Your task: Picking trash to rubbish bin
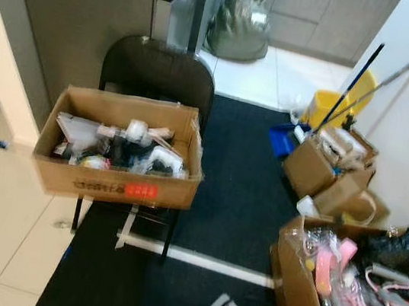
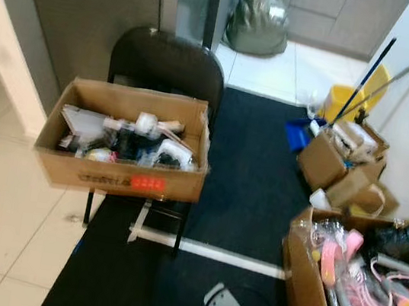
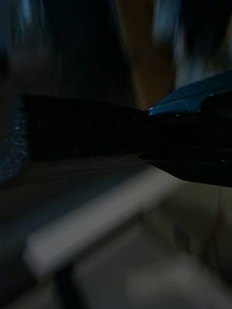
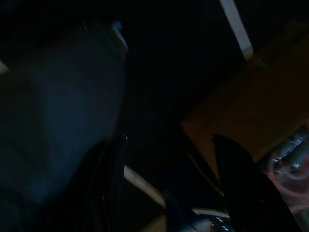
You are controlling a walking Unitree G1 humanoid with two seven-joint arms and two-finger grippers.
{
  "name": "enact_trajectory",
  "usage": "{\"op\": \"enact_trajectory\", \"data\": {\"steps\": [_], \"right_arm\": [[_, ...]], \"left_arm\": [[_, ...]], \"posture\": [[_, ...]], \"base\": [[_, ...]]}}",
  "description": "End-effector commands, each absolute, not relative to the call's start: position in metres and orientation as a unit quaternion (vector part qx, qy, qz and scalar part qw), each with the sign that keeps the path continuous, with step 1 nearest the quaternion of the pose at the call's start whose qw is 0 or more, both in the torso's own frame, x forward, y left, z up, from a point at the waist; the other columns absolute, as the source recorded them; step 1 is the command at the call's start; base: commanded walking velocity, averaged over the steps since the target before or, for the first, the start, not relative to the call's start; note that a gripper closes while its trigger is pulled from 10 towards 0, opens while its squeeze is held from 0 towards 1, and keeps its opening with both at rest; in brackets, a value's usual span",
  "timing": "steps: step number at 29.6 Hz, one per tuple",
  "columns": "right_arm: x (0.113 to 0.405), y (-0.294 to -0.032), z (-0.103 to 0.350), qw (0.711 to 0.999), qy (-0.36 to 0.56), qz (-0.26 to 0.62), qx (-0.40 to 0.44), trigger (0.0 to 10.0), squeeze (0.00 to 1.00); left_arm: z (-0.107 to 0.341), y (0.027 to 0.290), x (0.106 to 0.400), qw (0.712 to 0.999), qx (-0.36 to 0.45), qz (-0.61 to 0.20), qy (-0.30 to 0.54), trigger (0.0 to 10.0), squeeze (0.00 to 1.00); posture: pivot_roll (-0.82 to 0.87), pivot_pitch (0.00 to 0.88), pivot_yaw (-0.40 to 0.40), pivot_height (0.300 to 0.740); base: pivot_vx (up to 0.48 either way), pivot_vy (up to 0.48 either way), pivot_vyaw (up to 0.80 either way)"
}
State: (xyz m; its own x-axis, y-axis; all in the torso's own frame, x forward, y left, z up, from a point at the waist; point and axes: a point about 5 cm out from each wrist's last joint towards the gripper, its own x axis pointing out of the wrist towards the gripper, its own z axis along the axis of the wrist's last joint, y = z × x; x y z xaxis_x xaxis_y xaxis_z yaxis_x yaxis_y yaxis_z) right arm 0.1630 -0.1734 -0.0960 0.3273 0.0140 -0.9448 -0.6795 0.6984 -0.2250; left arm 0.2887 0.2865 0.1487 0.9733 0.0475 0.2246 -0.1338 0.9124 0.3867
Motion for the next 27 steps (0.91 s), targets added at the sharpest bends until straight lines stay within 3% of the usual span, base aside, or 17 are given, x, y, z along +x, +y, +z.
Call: {"op": "enact_trajectory", "data": {"steps": [1,8,11,23,24,25,27], "right_arm": [[0.153,-0.175,-0.100,0.738,0.547,0.237,-0.315,10.0,0.00],[0.153,-0.175,-0.100,0.738,0.547,0.237,-0.316,10.0,0.00],[0.154,-0.174,-0.100,0.739,0.546,0.236,-0.316,10.0,0.00],[0.156,-0.173,-0.099,0.742,0.544,0.235,-0.315,10.0,0.00],[0.156,-0.173,-0.099,0.742,0.544,0.234,-0.315,10.0,0.00],[0.156,-0.174,-0.099,0.742,0.544,0.234,-0.314,10.0,0.00],[0.154,-0.174,-0.099,0.742,0.545,0.234,-0.313,10.0,0.00]], "left_arm": [[0.136,0.261,0.286,0.983,0.160,-0.036,-0.088,10.0,0.00],[0.107,0.229,0.280,0.982,0.140,-0.125,-0.022,10.0,0.00],[0.090,0.241,0.279,0.980,0.185,-0.071,0.017,10.0,0.00],[0.088,0.261,0.275,0.984,0.177,-0.027,0.018,10.0,0.00],[0.088,0.264,0.274,0.983,0.181,-0.015,0.017,10.0,0.08],[0.088,0.268,0.274,0.983,0.181,0.004,0.014,10.0,1.00],[0.090,0.275,0.274,0.981,0.190,0.037,0.007,10.0,1.00]], "posture": [[0.19,0.043,-0.025,0.740],[0.19,0.046,-0.024,0.740],[0.19,0.050,-0.024,0.740],[0.18,0.053,-0.019,0.740],[0.18,0.053,-0.019,0.740],[0.18,0.053,-0.018,0.740],[0.18,0.054,-0.017,0.740]], "base": [[0.458,0.000,0.00],[0.114,0.000,0.00],[0.000,0.000,0.00],[0.000,0.000,0.00],[0.000,0.000,0.00],[0.000,0.000,0.00],[0.000,0.000,0.00]]}}
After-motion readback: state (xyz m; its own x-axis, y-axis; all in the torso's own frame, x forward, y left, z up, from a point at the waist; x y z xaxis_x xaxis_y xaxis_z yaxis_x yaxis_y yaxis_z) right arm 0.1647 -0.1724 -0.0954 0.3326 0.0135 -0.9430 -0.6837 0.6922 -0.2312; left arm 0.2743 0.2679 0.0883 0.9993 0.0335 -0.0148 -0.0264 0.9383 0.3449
